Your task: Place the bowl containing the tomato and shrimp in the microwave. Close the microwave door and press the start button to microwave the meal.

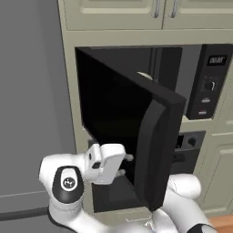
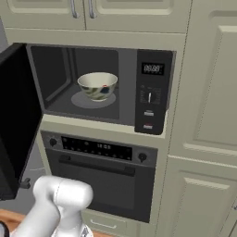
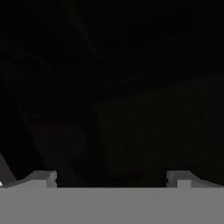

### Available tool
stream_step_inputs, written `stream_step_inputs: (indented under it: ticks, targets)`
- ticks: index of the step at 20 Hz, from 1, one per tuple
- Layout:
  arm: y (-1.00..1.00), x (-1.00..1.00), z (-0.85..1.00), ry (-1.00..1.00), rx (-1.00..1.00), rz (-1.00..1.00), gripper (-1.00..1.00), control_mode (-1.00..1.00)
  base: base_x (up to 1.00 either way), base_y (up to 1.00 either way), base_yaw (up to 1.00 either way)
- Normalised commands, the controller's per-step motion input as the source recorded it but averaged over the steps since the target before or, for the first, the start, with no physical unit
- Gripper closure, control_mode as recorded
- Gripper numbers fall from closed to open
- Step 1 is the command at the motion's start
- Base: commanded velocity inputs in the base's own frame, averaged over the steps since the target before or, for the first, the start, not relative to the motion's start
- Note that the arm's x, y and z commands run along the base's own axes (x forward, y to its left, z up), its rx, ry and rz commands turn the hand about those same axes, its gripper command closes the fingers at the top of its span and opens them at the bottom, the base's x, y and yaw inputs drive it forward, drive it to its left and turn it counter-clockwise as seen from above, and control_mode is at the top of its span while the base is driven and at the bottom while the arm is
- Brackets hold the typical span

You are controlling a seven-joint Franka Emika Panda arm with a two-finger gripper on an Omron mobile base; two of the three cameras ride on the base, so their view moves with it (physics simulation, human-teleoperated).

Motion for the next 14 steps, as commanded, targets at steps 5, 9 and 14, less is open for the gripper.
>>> stream_step_inputs:
  ticks: [5, 9, 14]
  targets:
    - [-0.78, 0.48, 0.00, 0.00, 0.03, 0.27, -1.00, -1.00, 0.00, 0.00, 0.00]
    - [-0.73, 0.42, 0.00, 0.00, 0.02, 0.27, -1.00, -1.00, 0.00, 0.00, 0.00]
    - [-0.52, 0.45, 0.00, 0.00, 0.01, 0.29, -1.00, -1.00, 0.00, 0.00, 0.00]
